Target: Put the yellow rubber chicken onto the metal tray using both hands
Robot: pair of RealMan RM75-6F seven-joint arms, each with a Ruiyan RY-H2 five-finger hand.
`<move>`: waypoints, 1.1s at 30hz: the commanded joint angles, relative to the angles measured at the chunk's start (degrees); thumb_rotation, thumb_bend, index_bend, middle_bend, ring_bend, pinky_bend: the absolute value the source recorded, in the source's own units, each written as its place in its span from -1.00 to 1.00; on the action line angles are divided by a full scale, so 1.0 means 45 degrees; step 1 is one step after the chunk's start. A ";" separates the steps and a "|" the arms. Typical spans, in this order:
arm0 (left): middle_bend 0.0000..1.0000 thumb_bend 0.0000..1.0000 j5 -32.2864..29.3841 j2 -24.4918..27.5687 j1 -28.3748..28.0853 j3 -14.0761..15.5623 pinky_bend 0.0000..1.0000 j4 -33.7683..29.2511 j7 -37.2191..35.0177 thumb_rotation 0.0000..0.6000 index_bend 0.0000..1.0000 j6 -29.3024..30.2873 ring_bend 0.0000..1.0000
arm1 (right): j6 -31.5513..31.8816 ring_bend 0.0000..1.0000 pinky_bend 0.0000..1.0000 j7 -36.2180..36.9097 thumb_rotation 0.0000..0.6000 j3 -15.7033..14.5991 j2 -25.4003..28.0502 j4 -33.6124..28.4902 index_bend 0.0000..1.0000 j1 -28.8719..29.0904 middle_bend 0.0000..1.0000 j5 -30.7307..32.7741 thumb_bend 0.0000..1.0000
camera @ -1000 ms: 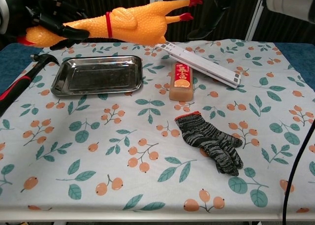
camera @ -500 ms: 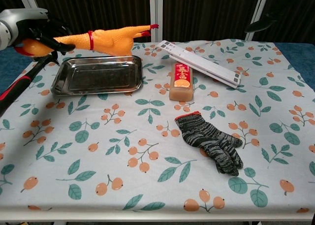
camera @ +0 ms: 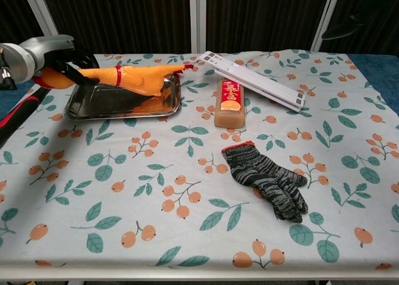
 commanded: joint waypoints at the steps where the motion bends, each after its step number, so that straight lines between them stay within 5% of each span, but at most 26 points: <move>1: -0.58 -0.61 -0.0384 -0.0165 -0.0041 0.0052 -0.52 0.0067 0.0566 1.00 -0.50 0.0138 -0.75 | -0.0012 -0.73 -0.65 0.0022 1.00 0.0017 -0.0013 0.0017 -1.00 -0.0058 -1.00 0.0000 -1.00; 6: -0.72 -0.89 -0.0575 -0.0381 0.0045 -0.0007 -0.59 0.0194 0.0987 1.00 -0.60 0.0458 -0.80 | 0.0072 -0.73 -0.65 0.0103 1.00 0.0029 -0.0004 0.0006 -1.00 -0.0253 -1.00 -0.0115 -1.00; 13: -0.78 -0.95 -0.0133 -0.0293 0.0334 -0.0303 -0.61 -0.0119 0.0831 1.00 -0.63 0.0918 -0.82 | 0.0024 -0.73 -0.65 0.0259 1.00 0.0092 0.0059 0.0059 -1.00 -0.0425 -1.00 -0.0162 -1.00; 19: -0.77 -0.95 0.0949 0.1749 0.1263 -0.0046 -0.61 -0.2514 0.0797 1.00 -0.63 0.1533 -0.82 | 0.0028 -0.73 -0.64 0.0413 1.00 -0.0246 0.0538 0.0179 -1.00 -0.0927 -0.99 -0.0227 -1.00; 24: -0.67 -0.94 0.2623 0.3420 0.2757 0.0563 -0.61 -0.4435 0.0855 1.00 -0.61 0.3767 -0.81 | 0.0405 -0.89 -0.64 0.1411 1.00 -0.0840 0.1200 0.0382 -1.00 -0.1906 -0.71 -0.0783 -0.77; 33: -0.62 -0.94 0.5893 0.4732 0.5670 0.2291 -0.61 -0.5761 0.0552 1.00 -0.53 0.7797 -0.81 | 0.2763 -1.00 -0.87 0.4648 1.00 -0.2130 0.1143 0.2346 -1.00 -0.4509 -0.88 -0.3007 -0.69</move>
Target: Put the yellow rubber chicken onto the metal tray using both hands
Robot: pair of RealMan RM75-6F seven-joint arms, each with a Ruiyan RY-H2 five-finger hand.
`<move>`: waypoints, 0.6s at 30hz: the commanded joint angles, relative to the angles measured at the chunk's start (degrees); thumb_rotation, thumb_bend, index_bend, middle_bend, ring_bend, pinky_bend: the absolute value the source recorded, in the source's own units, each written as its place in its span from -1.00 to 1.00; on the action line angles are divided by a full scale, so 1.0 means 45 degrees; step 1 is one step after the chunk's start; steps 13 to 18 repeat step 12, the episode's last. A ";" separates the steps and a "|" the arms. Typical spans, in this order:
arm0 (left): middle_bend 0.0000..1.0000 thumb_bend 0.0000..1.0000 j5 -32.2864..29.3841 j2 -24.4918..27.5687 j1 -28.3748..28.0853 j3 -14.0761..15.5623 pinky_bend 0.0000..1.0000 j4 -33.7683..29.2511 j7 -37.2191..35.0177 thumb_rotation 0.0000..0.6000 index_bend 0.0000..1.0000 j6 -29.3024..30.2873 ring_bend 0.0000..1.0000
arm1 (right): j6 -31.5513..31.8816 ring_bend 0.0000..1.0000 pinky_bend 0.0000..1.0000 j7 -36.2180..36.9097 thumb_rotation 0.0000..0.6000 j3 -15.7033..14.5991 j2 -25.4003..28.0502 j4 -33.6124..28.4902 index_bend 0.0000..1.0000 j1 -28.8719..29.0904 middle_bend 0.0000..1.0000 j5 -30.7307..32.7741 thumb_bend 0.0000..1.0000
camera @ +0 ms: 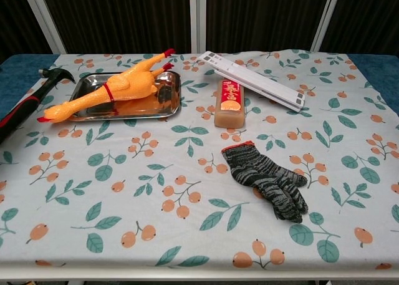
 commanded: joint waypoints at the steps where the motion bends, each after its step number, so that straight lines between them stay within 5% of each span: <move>1: -0.62 -0.94 0.1706 0.0746 0.1618 0.1140 -0.61 -0.0714 -0.0176 1.00 -0.53 0.1850 -0.81 | 0.1426 -1.00 -0.88 0.1418 1.00 -0.0711 -0.0160 0.1245 -1.00 -0.1389 -0.90 -0.1125 -0.69; 10: -0.65 -0.94 0.3346 0.0967 0.3742 0.2144 -0.62 -0.1044 -0.0101 1.00 -0.53 0.4297 -0.81 | 0.3391 -1.00 -0.95 0.2666 1.00 -0.1231 -0.0700 0.2336 -1.00 -0.3476 -0.93 -0.1640 -0.69; 18: -0.66 -0.94 0.3520 0.0950 0.4048 0.2253 -0.62 -0.1122 0.0013 1.00 -0.53 0.4541 -0.81 | 0.3551 -1.00 -0.96 0.2688 1.00 -0.1310 -0.0738 0.2391 -1.00 -0.3770 -0.93 -0.1706 -0.69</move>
